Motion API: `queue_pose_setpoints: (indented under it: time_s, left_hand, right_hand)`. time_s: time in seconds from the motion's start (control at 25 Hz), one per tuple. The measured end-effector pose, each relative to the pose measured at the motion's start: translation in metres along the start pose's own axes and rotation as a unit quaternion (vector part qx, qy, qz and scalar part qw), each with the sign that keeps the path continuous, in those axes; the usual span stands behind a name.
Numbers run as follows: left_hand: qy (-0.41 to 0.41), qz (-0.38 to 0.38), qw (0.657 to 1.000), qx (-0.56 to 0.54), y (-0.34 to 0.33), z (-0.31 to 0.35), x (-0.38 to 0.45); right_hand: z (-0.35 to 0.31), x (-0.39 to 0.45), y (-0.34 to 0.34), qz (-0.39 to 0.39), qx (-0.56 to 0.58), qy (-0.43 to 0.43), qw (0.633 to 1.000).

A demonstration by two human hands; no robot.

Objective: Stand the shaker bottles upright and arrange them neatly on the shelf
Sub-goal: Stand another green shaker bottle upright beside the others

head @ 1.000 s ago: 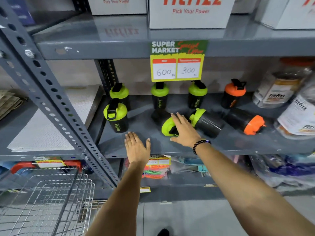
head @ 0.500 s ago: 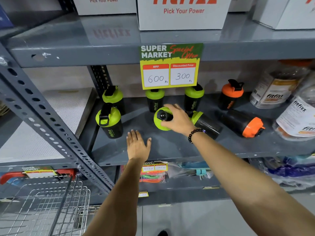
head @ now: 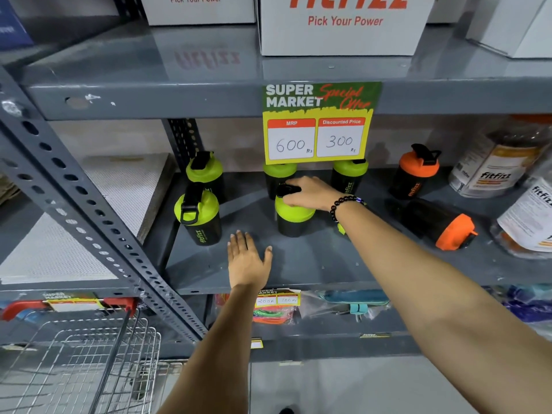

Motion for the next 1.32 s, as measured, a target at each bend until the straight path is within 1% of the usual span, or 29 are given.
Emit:
queue_pose_setpoints:
  time_s: [0.16, 0.4, 0.6, 0.8, 1.0, 1.08, 1.16, 1.24, 1.32]
  left_hand:
    - [-0.001, 0.001, 1.000, -0.002, 0.000, 0.001, -0.001]
    - [0.000, 0.004, 1.000, 0.002, 0.000, 0.000, 0.001]
    - [-0.004, 0.002, 1.000, 0.005, 0.001, 0.001, -0.001]
    - [-0.008, -0.001, 1.000, 0.005, 0.002, 0.001, -0.001]
    - [-0.020, 0.003, 1.000, 0.010, 0.006, 0.005, -0.002]
    - [-0.036, 0.020, 0.999, 0.004, 0.008, 0.011, -0.006]
    - [-0.063, 0.039, 0.997, -0.011, 0.008, 0.023, -0.013]
    - [-0.094, 0.055, 0.994, -0.021, 0.006, 0.040, -0.024]
    - [-0.133, 0.043, 0.990, -0.036, -0.004, 0.060, -0.034]
  right_hand:
    - [0.000, 0.008, 0.000, 0.030, -0.009, -0.002, 1.000]
    - [0.000, 0.011, 0.009, 0.069, -0.085, -0.039, 0.993]
    - [-0.003, 0.007, 0.003, 0.067, -0.056, -0.088, 0.992]
    - [-0.002, 0.006, 0.001, 0.086, -0.043, -0.105, 0.990]
    - [0.001, -0.002, -0.001, 0.084, -0.057, -0.131, 0.986]
    - [0.009, -0.011, 0.008, 0.139, -0.015, -0.152, 0.978]
    - [0.024, -0.024, 0.019, 0.231, 0.021, -0.163, 0.959]
    - [0.042, -0.038, 0.026, 0.297, 0.010, -0.168, 0.940]
    - [0.064, -0.051, 0.028, 0.325, -0.014, -0.164, 0.931]
Point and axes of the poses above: each hand's wrist, its own x-axis towards the middle knuckle, its own y-axis out of the back of the hand, z = x × y, the point moved 6 cm from there along x, towards the middle knuckle, and after that the axes turned 6 degrees about -y, right-handed, at the moved point
